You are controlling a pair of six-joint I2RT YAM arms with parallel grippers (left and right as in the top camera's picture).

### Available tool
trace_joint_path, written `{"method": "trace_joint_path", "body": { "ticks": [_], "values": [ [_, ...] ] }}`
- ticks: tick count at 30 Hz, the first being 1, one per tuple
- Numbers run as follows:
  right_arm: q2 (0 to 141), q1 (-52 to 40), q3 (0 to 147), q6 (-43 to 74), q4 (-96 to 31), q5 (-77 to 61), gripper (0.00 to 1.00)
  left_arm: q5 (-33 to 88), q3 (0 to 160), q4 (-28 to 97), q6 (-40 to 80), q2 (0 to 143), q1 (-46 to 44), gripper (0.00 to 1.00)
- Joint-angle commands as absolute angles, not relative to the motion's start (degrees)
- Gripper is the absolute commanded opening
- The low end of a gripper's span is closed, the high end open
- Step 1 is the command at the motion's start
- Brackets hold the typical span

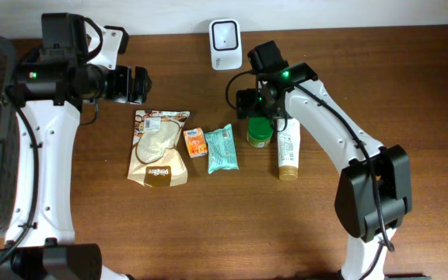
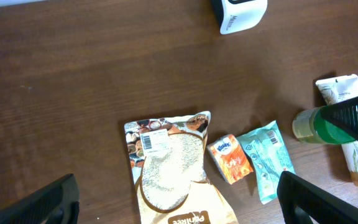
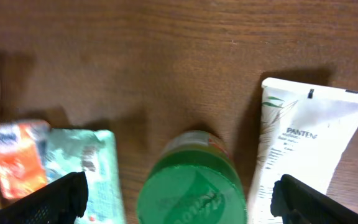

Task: Scan the item barcode
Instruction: 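Lower the right gripper around the jar's green lid, then close the right gripper on the jar and adjust the grip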

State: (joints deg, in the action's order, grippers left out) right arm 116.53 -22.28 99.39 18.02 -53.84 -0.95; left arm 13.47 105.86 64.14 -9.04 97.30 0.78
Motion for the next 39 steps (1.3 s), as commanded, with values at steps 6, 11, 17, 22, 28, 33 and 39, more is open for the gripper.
{"method": "trace_joint_path", "body": {
  "ticks": [6, 11, 17, 22, 28, 33, 39],
  "values": [
    [120.5, -22.9, 99.7, 1.7, -56.7, -0.5, 0.93, 13.7, 106.1, 64.2, -10.0, 97.5, 0.9, 0.99],
    [120.5, -22.9, 99.7, 0.2, -57.8, -1.1, 0.93, 13.7, 106.1, 64.2, -10.0, 97.5, 0.9, 0.99],
    [120.6, -22.9, 98.7, 4.9, -57.7, -2.8, 0.85, 13.7, 106.1, 64.2, -10.0, 97.5, 0.9, 0.99],
    [120.6, -22.9, 98.7, 16.5, -58.3, -2.8, 0.72, 13.7, 106.1, 64.2, -10.0, 97.5, 0.9, 0.99],
    [120.6, -22.9, 98.7, 21.6, -59.3, -2.8, 0.58, 13.7, 106.1, 64.2, -10.0, 97.5, 0.9, 0.99],
    [120.6, -22.9, 98.7, 31.0, -59.6, -2.8, 0.48, 13.7, 106.1, 64.2, -10.0, 97.5, 0.9, 0.99],
    [120.6, -22.9, 98.7, 54.5, -58.5, -2.3, 0.48, 13.7, 106.1, 64.2, -10.0, 97.5, 0.9, 0.99]
  ]
}}
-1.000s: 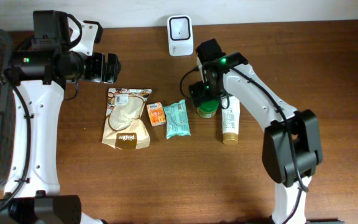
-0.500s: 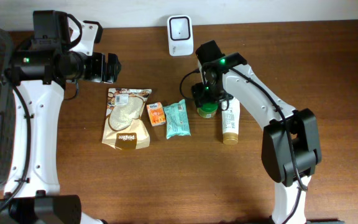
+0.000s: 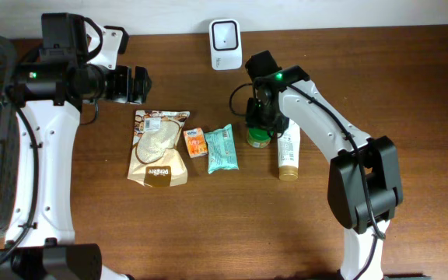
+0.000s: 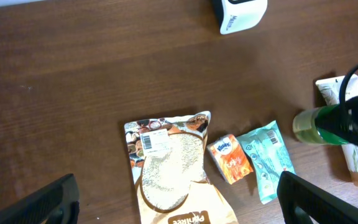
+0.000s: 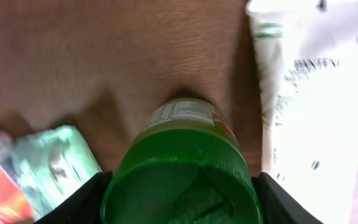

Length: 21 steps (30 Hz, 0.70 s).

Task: Scan the item barcode
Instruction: 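Close the right gripper on the jar and adjust the grip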

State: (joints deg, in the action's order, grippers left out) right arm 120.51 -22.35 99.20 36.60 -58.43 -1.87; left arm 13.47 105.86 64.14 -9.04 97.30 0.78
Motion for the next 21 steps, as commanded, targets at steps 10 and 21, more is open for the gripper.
{"method": "trace_joint_path", "body": {
  "ticks": [10, 21],
  "values": [
    [120.6, -23.0, 98.7, 85.4, -59.7, -4.1, 0.49, 13.7, 106.1, 64.2, -10.0, 97.5, 0.9, 0.99],
    [120.4, -22.5, 98.7, 80.8, -60.8, -0.1, 0.88, 13.7, 106.1, 64.2, -10.0, 97.5, 0.9, 0.99]
  ]
}}
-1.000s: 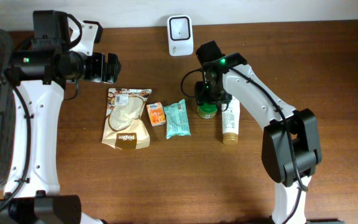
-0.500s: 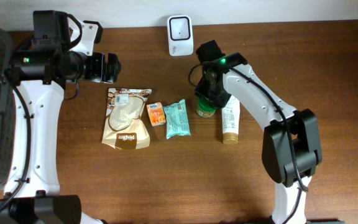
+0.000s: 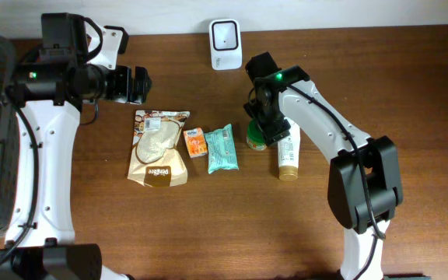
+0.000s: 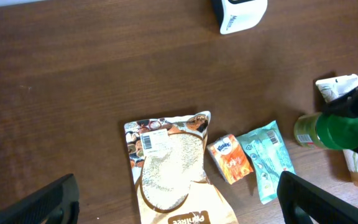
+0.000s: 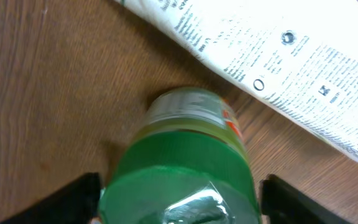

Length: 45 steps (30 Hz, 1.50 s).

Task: Scan the item barcode
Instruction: 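Close the right gripper on the jar and adjust the grip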

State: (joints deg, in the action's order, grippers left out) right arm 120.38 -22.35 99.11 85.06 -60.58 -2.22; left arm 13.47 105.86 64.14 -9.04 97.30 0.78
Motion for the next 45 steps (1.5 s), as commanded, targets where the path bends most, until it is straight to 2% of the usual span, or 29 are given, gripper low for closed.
{"method": "trace_joint_path", "body": {
  "ticks": [1, 4, 10, 12, 16, 23, 34, 45],
  "values": [
    [120.2, -22.3, 98.7, 78.4, -60.7, 0.2, 0.91, 13.7, 106.1, 64.2, -10.0, 97.5, 0.9, 0.99],
    [119.4, -21.5, 100.3, 67.1, -60.7, 1.7, 0.96, 13.7, 106.1, 64.2, -10.0, 97.5, 0.9, 0.99],
    [118.2, -20.9, 106.2, 26.2, -61.6, 1.7, 0.98, 13.7, 106.1, 64.2, -10.0, 97.5, 0.9, 0.99],
    [118.2, -20.9, 106.4, 16.2, -62.2, -0.4, 0.98, 13.7, 106.1, 64.2, -10.0, 97.5, 0.9, 0.99],
    [118.5, -21.0, 106.0, 4.2, -63.4, -8.0, 0.98, 13.7, 106.1, 64.2, -10.0, 97.5, 0.9, 0.99],
    [120.8, -21.0, 105.3, 4.9, -64.9, -8.0, 1.0, 13.7, 106.1, 64.2, -10.0, 97.5, 0.9, 0.99],
    [123.4, -21.0, 105.0, 13.0, -67.7, -8.0, 0.93, 13.7, 106.1, 64.2, -10.0, 97.5, 0.9, 0.99],
    [125.3, -21.0, 105.0, 13.8, -67.7, -7.9, 0.93, 13.7, 106.1, 64.2, -10.0, 97.5, 0.9, 0.99]
  ]
}}
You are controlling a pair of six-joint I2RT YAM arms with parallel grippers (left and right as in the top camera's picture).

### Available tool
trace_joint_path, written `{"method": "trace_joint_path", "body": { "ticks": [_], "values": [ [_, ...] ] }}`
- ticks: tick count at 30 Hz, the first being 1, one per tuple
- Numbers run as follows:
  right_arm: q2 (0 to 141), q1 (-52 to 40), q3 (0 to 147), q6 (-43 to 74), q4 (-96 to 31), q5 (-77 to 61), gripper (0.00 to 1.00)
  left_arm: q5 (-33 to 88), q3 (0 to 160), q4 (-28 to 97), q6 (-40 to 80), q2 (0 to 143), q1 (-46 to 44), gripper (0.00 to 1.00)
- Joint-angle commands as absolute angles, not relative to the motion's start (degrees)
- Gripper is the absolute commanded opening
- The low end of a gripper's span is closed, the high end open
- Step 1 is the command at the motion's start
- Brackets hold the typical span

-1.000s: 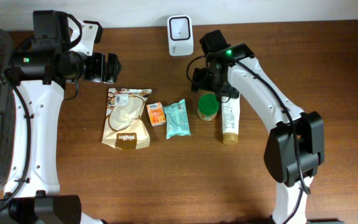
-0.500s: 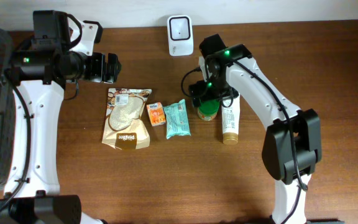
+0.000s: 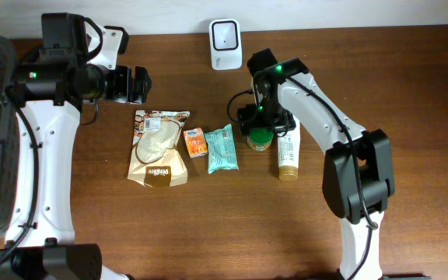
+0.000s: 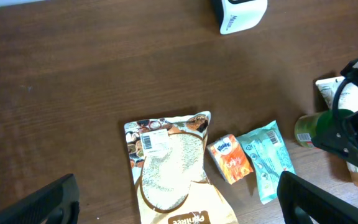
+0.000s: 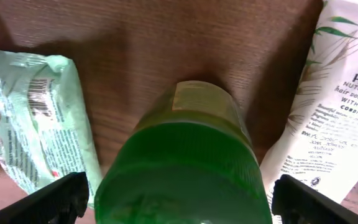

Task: Scan the item barcode
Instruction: 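Close the right gripper on the jar and adjust the grip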

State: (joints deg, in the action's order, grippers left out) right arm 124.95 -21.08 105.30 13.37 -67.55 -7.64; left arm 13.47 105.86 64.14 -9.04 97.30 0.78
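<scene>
A jar with a green lid (image 5: 182, 168) stands between the teal packet (image 5: 39, 118) and the white Pantene tube (image 5: 319, 99). My right gripper (image 5: 179, 202) hangs open right over the lid, one finger on each side, and the lid fills the gap. From overhead the jar (image 3: 260, 140) peeks out under the right gripper (image 3: 260, 123). The white scanner (image 3: 225, 33) stands at the back edge. My left gripper (image 4: 179, 202) is open and holds nothing, high above the table at the left (image 3: 134, 84).
A tan snack bag (image 3: 159, 148), a small orange pack (image 3: 195, 142), the teal packet (image 3: 222, 148) and the tube (image 3: 288, 152) lie in a row close to the jar. A dark mesh basket sits at the left edge.
My right wrist has turned over the jar: the tube, which ran slantwise across the top of its view, is now upright at the right, with the teal packet at the left. The left arm is unchanged.
My right gripper was open some way above the jar, with the tube and packets in view. Then it was close down on the green lid. After that the wrist stood twisted over the jar, and now it is squared up with a finger each side of the lid.
</scene>
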Motion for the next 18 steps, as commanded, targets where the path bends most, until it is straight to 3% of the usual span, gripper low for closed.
{"method": "trace_joint_path", "body": {
  "ticks": [1, 5, 10, 14, 18],
  "values": [
    [125.3, -21.0, 105.0, 13.8, -67.7, -7.9, 0.92, 13.7, 106.1, 64.2, -10.0, 97.5, 0.9, 0.99],
    [125.3, -20.9, 105.0, 13.8, -67.7, -7.1, 0.83, 13.7, 106.1, 64.2, -10.0, 97.5, 0.9, 0.99],
    [125.2, -20.9, 105.0, 13.8, -68.2, -7.1, 0.8, 13.7, 106.1, 64.2, -10.0, 97.5, 0.9, 0.99],
    [125.2, -20.8, 105.0, 13.8, -68.3, -7.1, 0.64, 13.7, 106.1, 64.2, -10.0, 97.5, 0.9, 0.99],
    [125.2, -20.9, 105.0, 13.8, -68.1, -7.1, 0.63, 13.7, 106.1, 64.2, -10.0, 97.5, 0.9, 0.99]
  ]
}}
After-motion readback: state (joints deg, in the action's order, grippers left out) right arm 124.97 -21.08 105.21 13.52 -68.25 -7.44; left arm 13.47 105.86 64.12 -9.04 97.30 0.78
